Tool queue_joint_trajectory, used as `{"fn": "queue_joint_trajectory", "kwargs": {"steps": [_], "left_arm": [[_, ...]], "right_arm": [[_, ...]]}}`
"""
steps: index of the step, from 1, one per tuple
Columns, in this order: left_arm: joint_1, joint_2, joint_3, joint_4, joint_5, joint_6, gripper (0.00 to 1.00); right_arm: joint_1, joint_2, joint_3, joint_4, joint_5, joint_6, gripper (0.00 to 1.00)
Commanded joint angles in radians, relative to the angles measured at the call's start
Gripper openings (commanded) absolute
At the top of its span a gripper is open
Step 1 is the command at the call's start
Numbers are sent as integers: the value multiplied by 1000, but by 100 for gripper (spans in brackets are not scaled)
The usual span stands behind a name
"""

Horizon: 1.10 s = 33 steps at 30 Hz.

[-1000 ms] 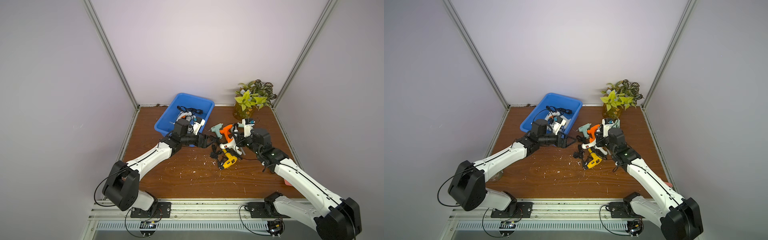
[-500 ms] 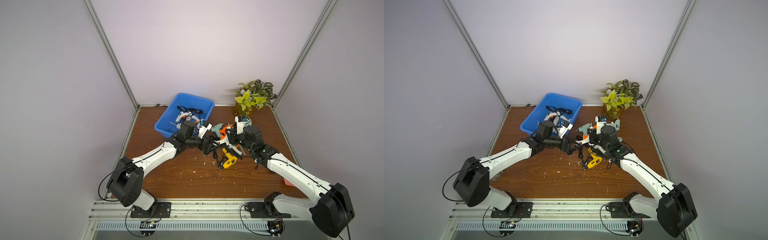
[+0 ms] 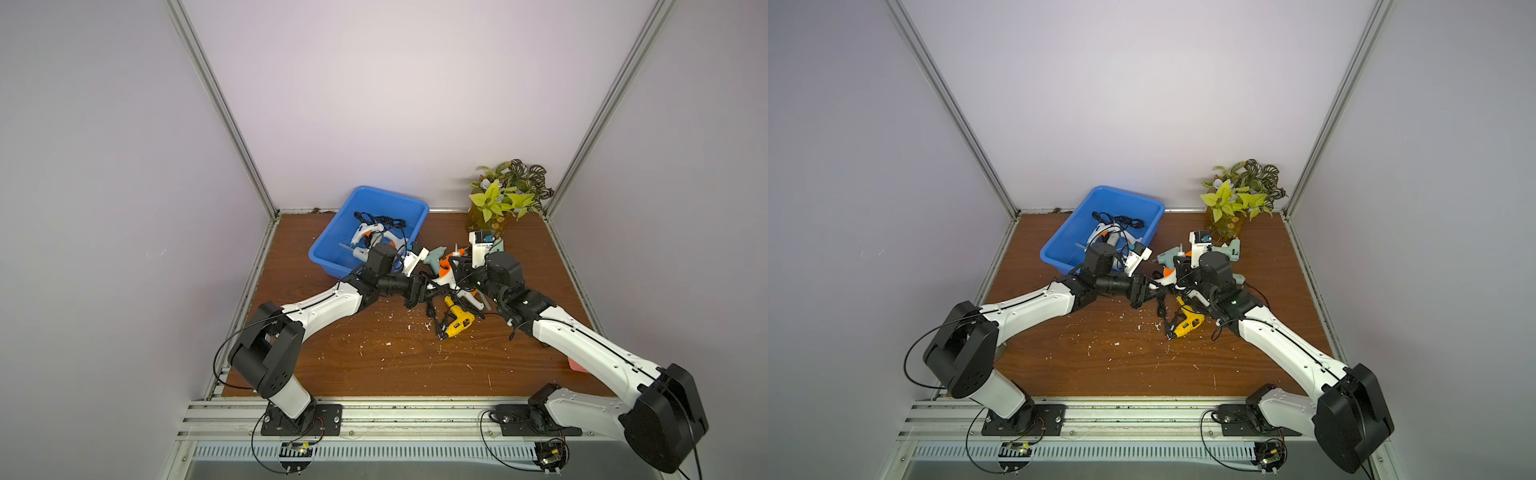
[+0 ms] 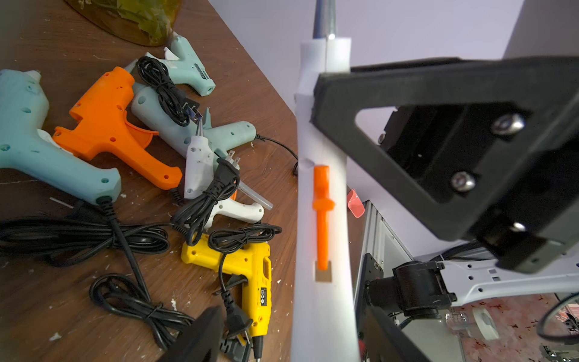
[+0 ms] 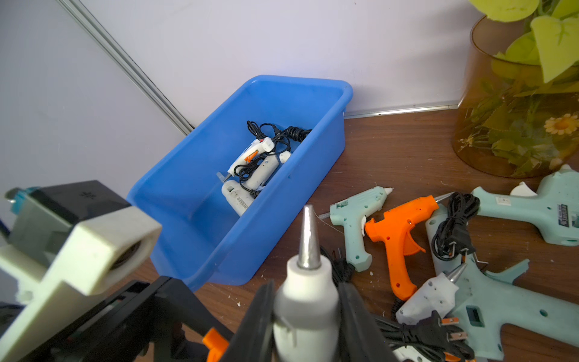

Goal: Put the hot melt glue gun into the storage box
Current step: Pick up the hot melt adhesive gun from the center of the board.

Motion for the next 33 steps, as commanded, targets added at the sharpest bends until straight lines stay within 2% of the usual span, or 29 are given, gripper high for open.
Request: {"fn": "queue_joint_trajectory", "kwargs": {"steps": [1,12,24,26,29,33], "left_arm": [[-16,12,20,60,28,-26,71],[-18,19,20,78,27,-44,45],[-20,5,17,54,2,-33,7],[-21,1,20,49,-7,-30,4],[-19,-12,20,50,-30,-27,0],[-19,-48,38,1,-108,13,0]], "right_arm": [[9,-2,49,63,24,17,0],[13,-18,39,59,46,11,0],[15,-65,19,63,82,6,1],[14,-72,16,63,83,4,10],[14,-82,13,57,93,4,31],[15,-108,10,16,140,2,56]]}}
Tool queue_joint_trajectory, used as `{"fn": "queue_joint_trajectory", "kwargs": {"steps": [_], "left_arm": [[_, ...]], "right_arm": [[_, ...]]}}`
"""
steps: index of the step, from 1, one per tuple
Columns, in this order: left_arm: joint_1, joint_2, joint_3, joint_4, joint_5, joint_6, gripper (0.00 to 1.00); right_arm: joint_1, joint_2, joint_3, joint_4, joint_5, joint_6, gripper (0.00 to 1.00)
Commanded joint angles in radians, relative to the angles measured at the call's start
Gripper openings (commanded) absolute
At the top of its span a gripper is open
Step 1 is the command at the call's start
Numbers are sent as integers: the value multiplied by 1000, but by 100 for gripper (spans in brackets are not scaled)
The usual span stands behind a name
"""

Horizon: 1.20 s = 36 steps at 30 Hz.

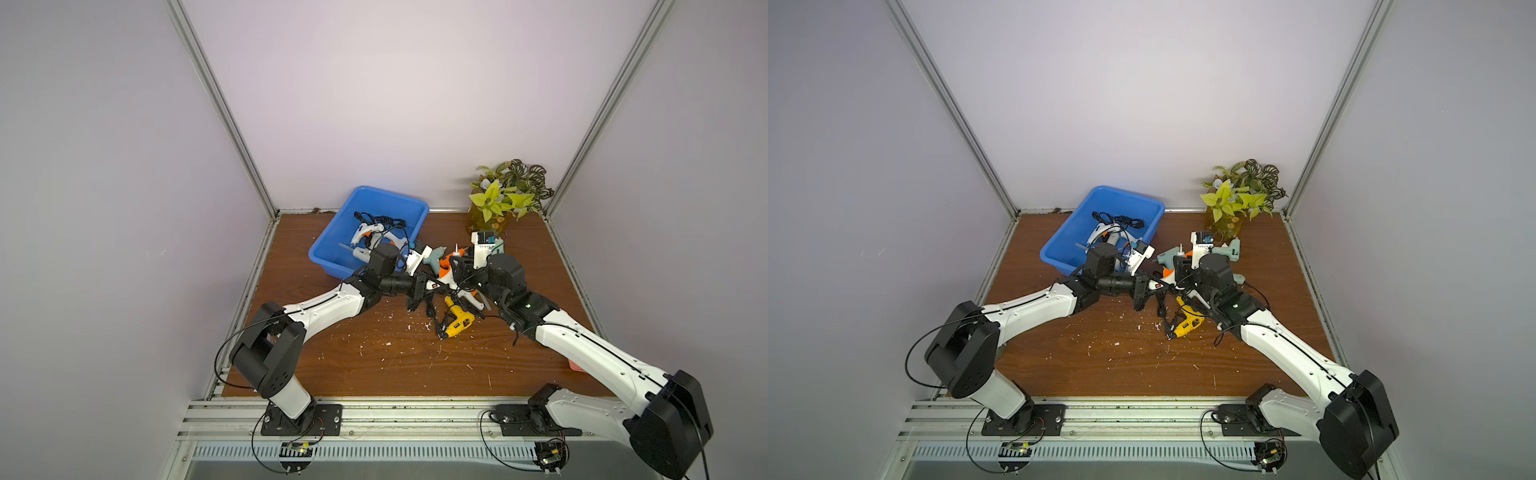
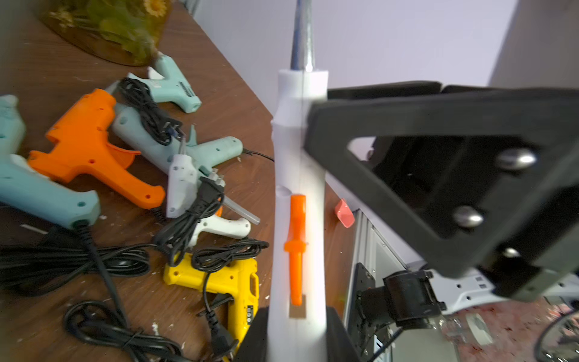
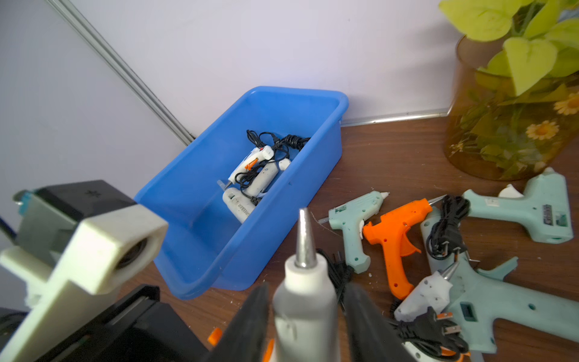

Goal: Put the hot melt glue gun into the storage box
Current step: Pick up the hot melt adhesive gun from the center of the board, then place the hot melt adhesive gun in the storage box.

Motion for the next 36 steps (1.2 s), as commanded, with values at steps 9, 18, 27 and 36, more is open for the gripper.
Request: {"fn": "queue_joint_trajectory", "kwargs": {"steps": [9,18,27,36], "left_arm": [[103,-141,93,-112,-200,84,0],[313,-159,157,-108,-261,78,0],[436,-37,241,-201,-321,164,1],[437,171,338,-275,-236,184,8]], "right_arm": [[-3,-197,-69,-4,199,17,80],[-1,-244,-119,-83,258,29,84],[-3,-253,-153,-137,301,53,90],[-4,-255,-168,-135,311,66,93]]}}
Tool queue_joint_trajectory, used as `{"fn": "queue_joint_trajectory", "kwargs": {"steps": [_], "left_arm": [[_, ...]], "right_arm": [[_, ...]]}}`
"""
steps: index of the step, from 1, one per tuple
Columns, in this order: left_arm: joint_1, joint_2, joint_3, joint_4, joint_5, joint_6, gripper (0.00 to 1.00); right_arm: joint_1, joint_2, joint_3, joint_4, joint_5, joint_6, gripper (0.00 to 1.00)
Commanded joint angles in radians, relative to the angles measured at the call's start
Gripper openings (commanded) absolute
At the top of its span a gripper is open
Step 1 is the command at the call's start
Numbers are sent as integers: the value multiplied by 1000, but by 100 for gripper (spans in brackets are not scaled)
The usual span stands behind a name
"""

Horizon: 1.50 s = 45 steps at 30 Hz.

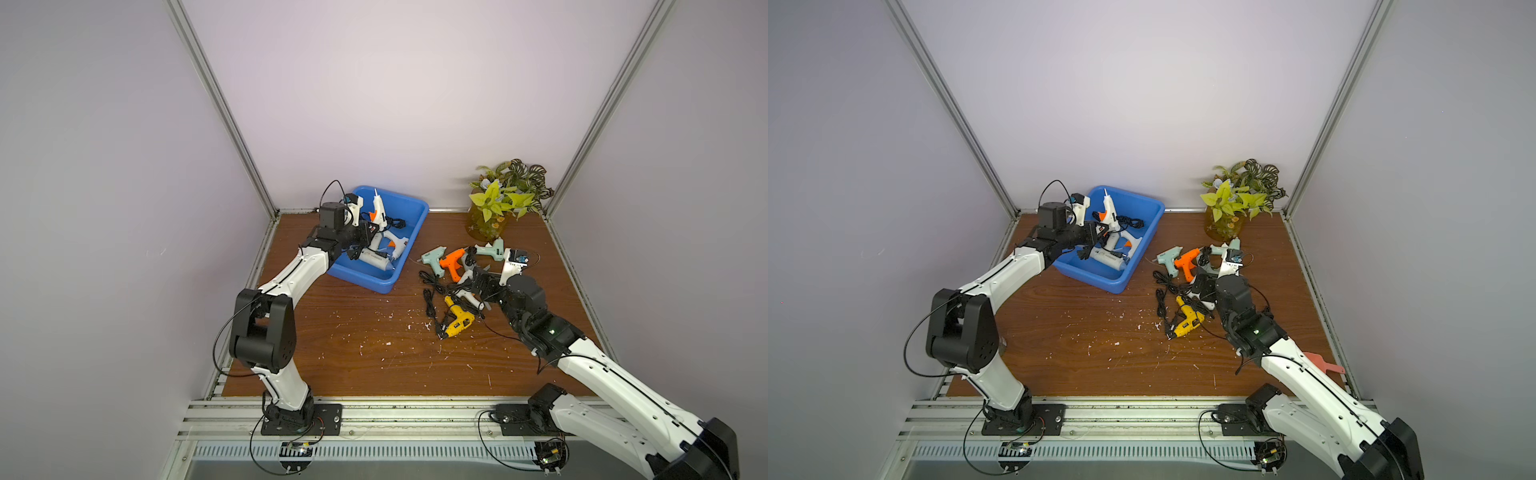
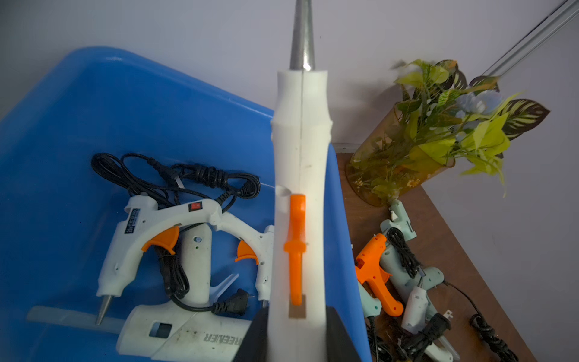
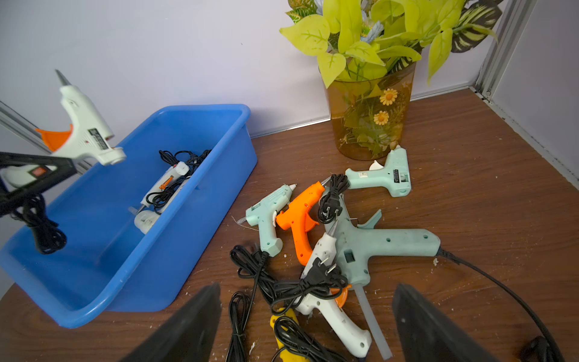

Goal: Put the hot melt glue gun into the storage box
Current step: Place the hot melt adhesive gun in the storage box.

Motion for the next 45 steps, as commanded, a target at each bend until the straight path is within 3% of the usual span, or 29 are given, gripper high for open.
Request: {"fn": "queue_joint_trajectory", "kwargs": {"steps": [1,10,15,17,19,23,27,35,45], "left_arm": [[7,45,25,-19,53,16,8],[0,200,36,-12,122,8,9],[-1,240,25,-7,92,15,12],[-1,249,22,-16,49,20,20],[0,251,22,-33,3,25,37],[-2,230,16,-61,-85,39,54],[-1,176,-2,-61,-148,40,64],[-1,-35,-94,-27,-281,26,98],[1,-371,-301,50,-382,-18,99]], "right_arm": [[-3,-13,-7,10,28,20,94],[-6,43,11,-20,30,30,95],[-18,59,12,-41,54,49,95],[-27,62,10,-44,50,58,95],[-37,63,6,-45,42,64,94],[-68,71,3,-55,23,79,90],[-114,80,-4,-61,-7,103,89],[-256,113,-19,-29,-154,133,84],[-352,209,9,-6,-324,73,71]]}}
